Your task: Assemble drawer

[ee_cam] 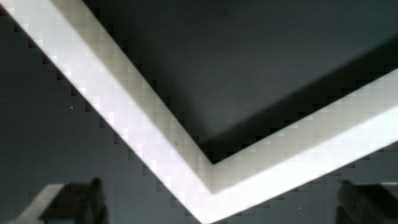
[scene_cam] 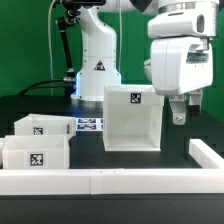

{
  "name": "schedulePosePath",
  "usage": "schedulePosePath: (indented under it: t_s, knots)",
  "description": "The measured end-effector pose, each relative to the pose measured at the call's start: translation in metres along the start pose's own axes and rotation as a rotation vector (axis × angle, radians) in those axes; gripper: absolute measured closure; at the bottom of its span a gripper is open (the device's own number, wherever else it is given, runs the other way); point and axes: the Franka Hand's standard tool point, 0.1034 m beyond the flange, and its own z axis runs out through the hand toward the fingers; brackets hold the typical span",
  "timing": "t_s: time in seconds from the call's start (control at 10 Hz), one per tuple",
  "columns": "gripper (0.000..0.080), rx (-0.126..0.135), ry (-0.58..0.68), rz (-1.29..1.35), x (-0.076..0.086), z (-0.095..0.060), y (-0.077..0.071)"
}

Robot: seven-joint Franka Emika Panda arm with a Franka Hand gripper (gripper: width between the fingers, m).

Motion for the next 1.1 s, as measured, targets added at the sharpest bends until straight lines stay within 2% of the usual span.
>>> schedulePosePath:
  t_s: [0.6, 0.9, 1.1]
  knots:
    - [0.015, 0.001, 0.001, 0.028, 0.0001, 0.0, -0.0001]
    - [0.015, 0.026, -0.007, 0.28, 0.001, -0.0017, -0.0061]
    - [0.015, 0.031, -0.005, 0.411, 0.0022, -0.0012, -0.0072]
